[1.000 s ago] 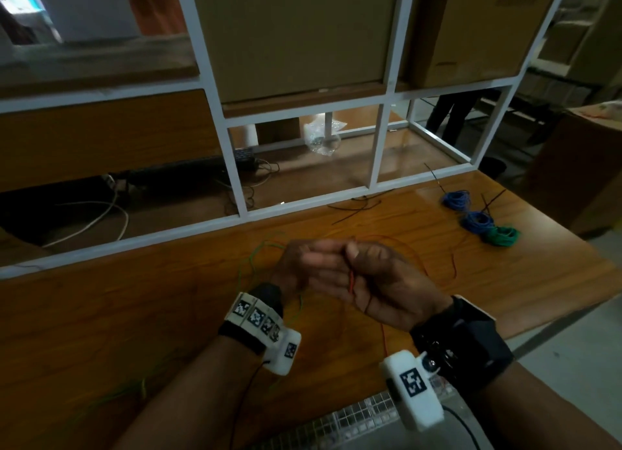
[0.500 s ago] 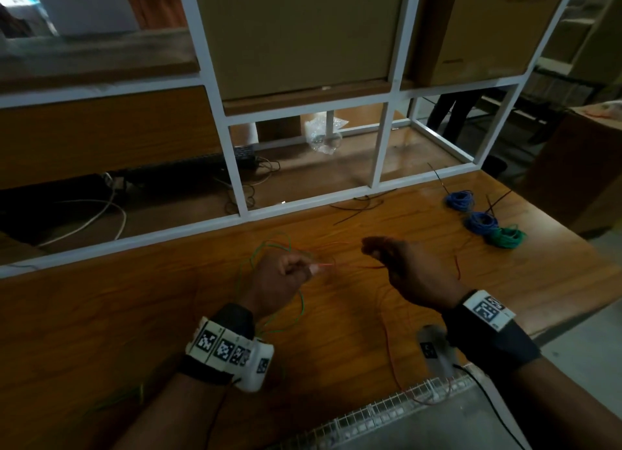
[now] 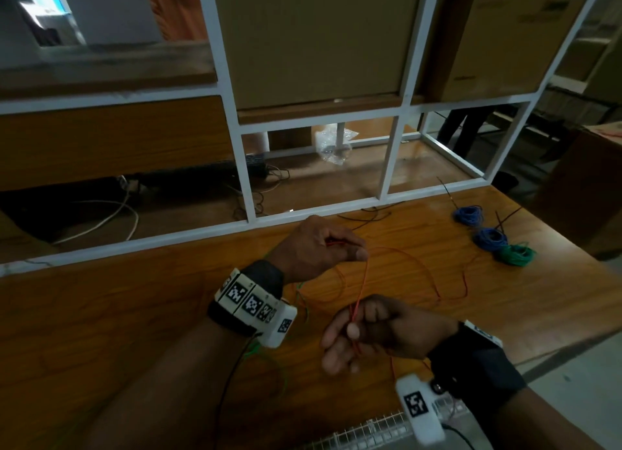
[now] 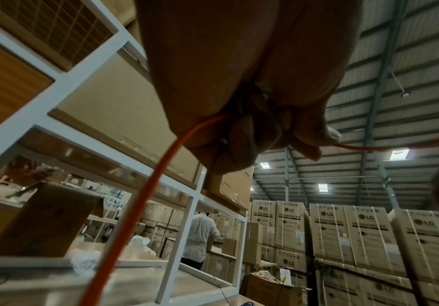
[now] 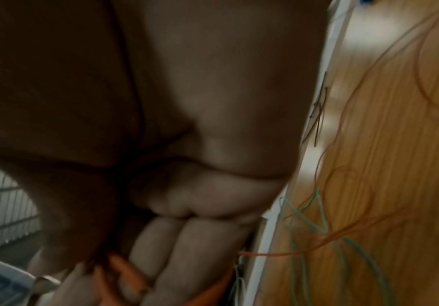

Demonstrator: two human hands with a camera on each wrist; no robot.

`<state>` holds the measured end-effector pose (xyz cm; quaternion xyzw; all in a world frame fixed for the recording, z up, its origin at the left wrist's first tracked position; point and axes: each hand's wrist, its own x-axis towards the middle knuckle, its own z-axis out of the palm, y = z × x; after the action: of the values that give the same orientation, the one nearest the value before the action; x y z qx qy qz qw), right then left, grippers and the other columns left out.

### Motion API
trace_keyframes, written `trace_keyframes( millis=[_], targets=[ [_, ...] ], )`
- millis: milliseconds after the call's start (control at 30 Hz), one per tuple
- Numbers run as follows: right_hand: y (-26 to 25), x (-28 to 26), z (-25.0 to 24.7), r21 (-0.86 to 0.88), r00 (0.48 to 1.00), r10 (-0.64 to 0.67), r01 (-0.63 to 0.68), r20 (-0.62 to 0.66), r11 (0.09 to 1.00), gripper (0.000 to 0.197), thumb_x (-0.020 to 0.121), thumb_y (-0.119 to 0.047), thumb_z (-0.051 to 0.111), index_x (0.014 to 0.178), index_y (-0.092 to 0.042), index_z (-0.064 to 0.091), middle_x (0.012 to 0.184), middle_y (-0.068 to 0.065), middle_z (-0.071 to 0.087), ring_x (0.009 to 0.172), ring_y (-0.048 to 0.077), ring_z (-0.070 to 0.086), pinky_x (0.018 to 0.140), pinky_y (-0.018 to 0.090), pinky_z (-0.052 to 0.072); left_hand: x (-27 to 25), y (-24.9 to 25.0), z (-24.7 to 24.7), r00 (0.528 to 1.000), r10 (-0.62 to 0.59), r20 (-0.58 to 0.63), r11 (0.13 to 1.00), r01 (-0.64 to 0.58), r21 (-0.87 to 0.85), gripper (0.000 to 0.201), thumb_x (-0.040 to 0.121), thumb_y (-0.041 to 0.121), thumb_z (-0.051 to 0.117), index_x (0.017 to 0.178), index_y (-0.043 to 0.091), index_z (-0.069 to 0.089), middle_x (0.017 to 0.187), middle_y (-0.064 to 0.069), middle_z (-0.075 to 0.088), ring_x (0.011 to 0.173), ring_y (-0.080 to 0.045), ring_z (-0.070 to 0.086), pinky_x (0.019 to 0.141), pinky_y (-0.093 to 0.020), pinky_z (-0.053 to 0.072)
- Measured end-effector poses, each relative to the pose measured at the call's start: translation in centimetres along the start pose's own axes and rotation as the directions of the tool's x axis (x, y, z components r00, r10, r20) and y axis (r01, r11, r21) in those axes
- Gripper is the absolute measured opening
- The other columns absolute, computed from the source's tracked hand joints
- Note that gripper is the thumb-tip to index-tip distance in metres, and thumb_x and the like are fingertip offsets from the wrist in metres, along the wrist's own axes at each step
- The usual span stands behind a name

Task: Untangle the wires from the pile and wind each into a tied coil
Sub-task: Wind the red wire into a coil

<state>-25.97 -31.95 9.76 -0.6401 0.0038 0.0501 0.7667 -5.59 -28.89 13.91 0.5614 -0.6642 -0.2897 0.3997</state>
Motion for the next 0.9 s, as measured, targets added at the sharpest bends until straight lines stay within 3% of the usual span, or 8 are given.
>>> trace_keyframes(
  millis=[233, 300, 367, 433, 467, 533, 633, 900],
  targets=[
    [-4.7, 0.1, -0.9, 0.411, 0.825, -0.472, 0.565, -0.312, 0.715, 0.028, 0.102, -0.018, 0.059, 0.128, -0.007, 0.062, 0.128, 0.015, 0.068, 0.117, 0.027, 0.067, 0.099, 0.039, 0.054, 1.5, -0.6, 2.2, 0.999, -0.048, 0.002, 0.975, 0.047, -0.218, 0.016, 0.095, 0.008, 0.060, 0.093, 0.014, 0.075, 0.080, -0.006, 0.068, 0.068, -0.020, 0.060, 0.065, -0.039, 0.057],
    [-6.5, 0.3, -1.8, 0.318, 0.648, -0.505, 0.741, -0.570, 0.591, 0.032, 0.109, -0.015, 0.038, 0.133, -0.006, 0.057, 0.137, 0.014, 0.064, 0.131, 0.027, 0.059, 0.109, 0.039, 0.050, 1.0, -0.8, 3.4, 0.995, -0.095, 0.020, 0.926, 0.096, -0.365, 0.020, 0.099, 0.025, 0.057, 0.087, 0.030, 0.073, 0.069, -0.012, 0.052, 0.051, -0.028, 0.037, 0.046, -0.030, 0.034],
    [-7.3, 0.3, -3.1, -0.115, 0.309, -0.488, 0.741, -0.816, 0.662, 0.033, 0.110, -0.017, 0.036, 0.134, -0.007, 0.056, 0.135, 0.011, 0.066, 0.130, 0.024, 0.060, 0.106, 0.038, 0.051, 0.5, -1.2, 4.3, 0.991, -0.121, 0.049, 0.899, 0.131, -0.418, 0.022, 0.094, 0.046, 0.060, 0.091, 0.029, 0.073, 0.079, -0.020, 0.050, 0.050, -0.033, 0.027, 0.047, -0.033, 0.021],
    [-7.1, -0.3, -4.5, -0.568, -0.002, -0.608, 0.358, -0.794, 0.741, 0.027, 0.108, -0.017, 0.044, 0.127, -0.009, 0.063, 0.127, 0.006, 0.070, 0.121, 0.020, 0.064, 0.101, 0.037, 0.053, 0.0, -1.7, 4.8, 0.988, -0.150, 0.033, 0.930, 0.153, -0.334, 0.027, 0.094, 0.045, 0.060, 0.093, 0.022, 0.074, 0.079, -0.027, 0.055, 0.050, -0.030, 0.030, 0.047, -0.027, 0.023],
    [-6.8, -0.8, -5.0, -0.672, -0.047, -0.670, 0.091, -0.741, 0.735, 0.026, 0.108, -0.017, 0.045, 0.124, -0.012, 0.066, 0.125, 0.002, 0.070, 0.116, 0.013, 0.065, 0.098, 0.033, 0.055, -0.3, -1.8, 4.7, 0.988, -0.154, 0.006, 0.945, 0.149, -0.292, 0.025, 0.097, 0.036, 0.059, 0.094, 0.017, 0.075, 0.073, -0.021, 0.059, 0.049, -0.022, 0.037, 0.046, -0.022, 0.027],
    [-6.3, -1.7, -5.6, -0.681, 0.062, -0.699, -0.296, -0.713, 0.669, 0.027, 0.108, -0.017, 0.046, 0.123, -0.018, 0.067, 0.122, -0.006, 0.068, 0.101, 0.004, 0.065, 0.087, 0.024, 0.056, -0.7, -2.3, 4.0, 0.982, -0.175, -0.076, 0.960, 0.153, -0.236, 0.023, 0.099, 0.022, 0.059, 0.097, 0.005, 0.074, 0.060, 0.011, 0.062, 0.047, 0.000, 0.048, 0.048, -0.013, 0.036],
    [-5.1, -2.6, -5.6, -0.634, 0.419, -0.476, -0.540, -0.773, 0.554, 0.027, 0.106, -0.014, 0.047, 0.123, -0.022, 0.066, 0.119, -0.011, 0.063, 0.101, 0.001, 0.060, 0.088, 0.025, 0.054, -1.1, -2.9, 2.3, 0.971, -0.148, -0.190, 0.985, 0.127, -0.120, 0.013, 0.093, 0.024, 0.066, 0.095, 0.018, 0.077, 0.081, 0.016, 0.073, 0.076, 0.006, 0.065, 0.066, -0.010, 0.047],
    [-2.3, -1.2, -3.3, -0.395, 0.832, 0.060, -0.323, -0.551, 0.860, 0.046, 0.107, -0.044, 0.042, 0.107, -0.008, 0.070, 0.097, 0.005, 0.079, 0.096, 0.022, 0.074, 0.095, 0.047, 0.058, 0.6, 0.0, -1.3, 0.980, 0.026, -0.197, 0.997, -0.012, 0.073, 0.010, 0.087, 0.029, 0.073, 0.092, 0.022, 0.077, 0.092, 0.012, 0.074, 0.087, 0.002, 0.067, 0.074, -0.010, 0.051]
  ],
)
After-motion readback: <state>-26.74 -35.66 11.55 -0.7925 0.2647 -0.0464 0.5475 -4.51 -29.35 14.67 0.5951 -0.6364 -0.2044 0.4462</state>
